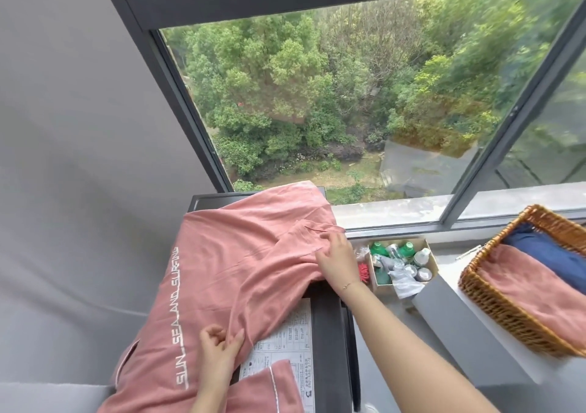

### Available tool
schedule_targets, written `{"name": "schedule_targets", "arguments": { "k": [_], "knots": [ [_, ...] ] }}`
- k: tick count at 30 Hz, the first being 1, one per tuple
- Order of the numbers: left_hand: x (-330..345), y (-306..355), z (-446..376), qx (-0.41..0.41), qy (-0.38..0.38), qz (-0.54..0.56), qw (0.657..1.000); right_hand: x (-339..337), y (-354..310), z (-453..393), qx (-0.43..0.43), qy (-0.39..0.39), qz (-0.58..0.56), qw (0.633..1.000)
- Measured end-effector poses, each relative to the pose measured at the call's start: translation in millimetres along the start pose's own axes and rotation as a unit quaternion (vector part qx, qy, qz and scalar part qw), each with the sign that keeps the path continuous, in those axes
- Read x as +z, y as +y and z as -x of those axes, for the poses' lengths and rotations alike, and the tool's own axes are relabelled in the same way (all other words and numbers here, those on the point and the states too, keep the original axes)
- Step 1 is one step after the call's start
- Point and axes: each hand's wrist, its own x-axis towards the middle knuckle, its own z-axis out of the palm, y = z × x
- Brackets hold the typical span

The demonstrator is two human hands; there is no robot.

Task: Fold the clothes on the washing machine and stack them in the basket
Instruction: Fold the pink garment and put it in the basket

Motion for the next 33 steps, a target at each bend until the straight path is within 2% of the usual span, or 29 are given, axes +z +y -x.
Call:
{"name": "schedule_targets", "arguments": {
  "k": [5,7,9,13,14,17,19,22,24,25,27,30,32,33],
  "knots": [
    [4.2,-5.4,8.8,0.044,0.015,-0.055,0.997,10.8,-8.6,-27.4,0.102,-0.084,0.083,0.988],
    [2.6,-0.2,7.4,0.036,0.007,-0.065,0.997,7.6,-9.1,-29.5,0.110,-0.112,0.077,0.985],
    [0.4,7.4,5.9,0.021,-0.014,-0.039,0.999,1.5,-10.8,-26.4,0.088,-0.104,0.059,0.989],
    [-5.9,27.1,12.3,0.000,-0.051,0.056,0.997,-34.4,-22.0,-21.0,-0.002,0.011,-0.037,0.999],
    [-8.7,34.4,16.3,-0.006,-0.057,0.096,0.994,-50.1,-31.0,-21.2,-0.007,0.010,-0.076,0.997],
    [-17.6,58.5,32.2,-0.005,-0.087,0.203,0.975,-97.6,-58.4,-14.5,0.028,-0.084,-0.255,0.963],
    [-23.3,62.3,34.2,0.004,-0.100,0.193,0.976,-120.2,-66.0,-4.0,-0.004,-0.061,-0.344,0.937],
    [-27.2,56.7,27.5,0.088,-0.092,0.063,0.990,-132.4,-49.6,35.2,-0.047,0.114,-0.462,0.878],
    [-25.4,50.4,23.5,0.165,-0.062,-0.030,0.984,-114.5,-8.2,65.8,0.030,0.241,-0.500,0.832],
    [-24.1,46.4,22.2,0.212,-0.046,-0.077,0.973,-98.9,18.4,78.4,0.086,0.276,-0.511,0.809],
    [-19.4,27.9,15.3,0.294,-0.048,-0.204,0.933,-67.6,69.6,101.2,0.192,0.284,-0.521,0.782],
    [-13.1,-4.0,22.7,0.239,-0.191,-0.421,0.854,-29.7,129.4,116.6,0.316,0.236,-0.522,0.756],
    [-14.1,-18.9,29.0,0.209,-0.220,-0.531,0.791,-15.6,146.3,122.4,0.331,0.208,-0.594,0.703],
    [-14.4,-20.3,31.9,0.209,-0.220,-0.548,0.780,-11.2,145.7,121.8,0.323,0.193,-0.637,0.672]
  ]
}}
